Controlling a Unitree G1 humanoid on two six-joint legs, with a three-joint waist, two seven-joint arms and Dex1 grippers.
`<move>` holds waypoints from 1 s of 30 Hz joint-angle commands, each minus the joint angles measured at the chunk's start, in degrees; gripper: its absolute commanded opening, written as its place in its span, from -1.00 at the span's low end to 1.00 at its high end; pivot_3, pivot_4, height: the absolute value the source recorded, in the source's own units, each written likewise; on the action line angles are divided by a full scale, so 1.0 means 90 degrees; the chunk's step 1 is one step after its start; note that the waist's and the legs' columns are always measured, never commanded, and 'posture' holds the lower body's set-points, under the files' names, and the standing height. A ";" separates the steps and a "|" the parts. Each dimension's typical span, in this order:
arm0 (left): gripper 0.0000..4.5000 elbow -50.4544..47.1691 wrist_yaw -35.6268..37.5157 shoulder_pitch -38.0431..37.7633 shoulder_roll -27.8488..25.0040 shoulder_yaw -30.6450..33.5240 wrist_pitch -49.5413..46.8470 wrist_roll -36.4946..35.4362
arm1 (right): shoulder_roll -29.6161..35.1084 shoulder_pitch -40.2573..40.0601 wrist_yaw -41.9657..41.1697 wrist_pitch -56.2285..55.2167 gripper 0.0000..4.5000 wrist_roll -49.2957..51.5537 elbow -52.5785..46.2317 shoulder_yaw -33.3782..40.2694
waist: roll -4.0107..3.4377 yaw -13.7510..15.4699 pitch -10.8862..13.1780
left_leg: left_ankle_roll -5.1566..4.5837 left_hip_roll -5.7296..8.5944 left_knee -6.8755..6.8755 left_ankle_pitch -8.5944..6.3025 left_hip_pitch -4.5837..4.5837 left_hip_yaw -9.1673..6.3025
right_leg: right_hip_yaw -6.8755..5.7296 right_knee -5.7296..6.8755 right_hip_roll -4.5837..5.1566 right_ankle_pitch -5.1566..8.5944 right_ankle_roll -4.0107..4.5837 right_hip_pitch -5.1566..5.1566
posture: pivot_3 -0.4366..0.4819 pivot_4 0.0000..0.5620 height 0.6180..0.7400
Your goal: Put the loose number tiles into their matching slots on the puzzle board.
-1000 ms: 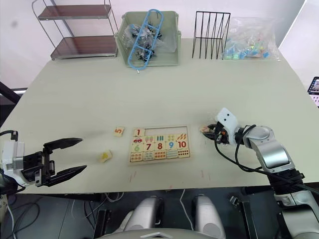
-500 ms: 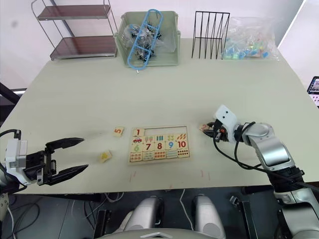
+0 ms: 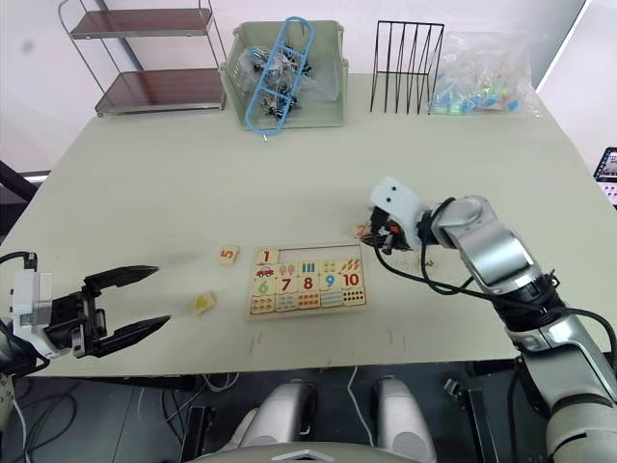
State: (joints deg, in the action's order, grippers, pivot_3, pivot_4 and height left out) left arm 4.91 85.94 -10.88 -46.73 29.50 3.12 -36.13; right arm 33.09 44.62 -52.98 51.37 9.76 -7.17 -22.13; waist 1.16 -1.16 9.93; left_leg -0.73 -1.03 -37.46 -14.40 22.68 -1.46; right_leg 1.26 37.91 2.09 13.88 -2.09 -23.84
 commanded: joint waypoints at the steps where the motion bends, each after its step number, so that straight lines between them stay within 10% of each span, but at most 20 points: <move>1: 1.00 -0.0048 0.0021 -0.0108 -0.0093 0.0304 0.0067 -0.0082 | -0.0234 0.0592 -0.0052 0.0372 -0.63 -0.0001 0.0075 -0.0215 | -0.0001 -0.0007 0.0000 | 0.0000 0.0000 0.0000 0.0000 0.0002 0.0000 | 0.0000 0.0000 0.0000 0.0000 0.0001 -0.0002 | -0.05 -0.47 0.99; 30: 1.00 -0.0067 -0.0007 -0.0285 0.0073 0.0273 0.0182 -0.0041 | -0.2342 0.2949 -0.0790 0.0354 -0.63 -0.0681 0.2471 -0.2262 | -0.0007 -0.0140 0.0004 | 0.0003 0.0001 0.0004 0.0000 0.0013 -0.0017 | -0.0024 0.0000 0.0008 -0.0010 0.0015 -0.0012 | -0.05 -0.47 0.99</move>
State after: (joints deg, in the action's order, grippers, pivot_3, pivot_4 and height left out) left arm 5.04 85.92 -13.22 -46.23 31.14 3.97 -36.14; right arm 12.69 69.68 -59.65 55.70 4.44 15.15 -42.14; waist 1.10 -2.42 9.97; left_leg -0.70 -1.03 -37.42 -14.41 22.80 -1.61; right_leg 1.04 37.92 2.17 13.79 -1.95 -23.95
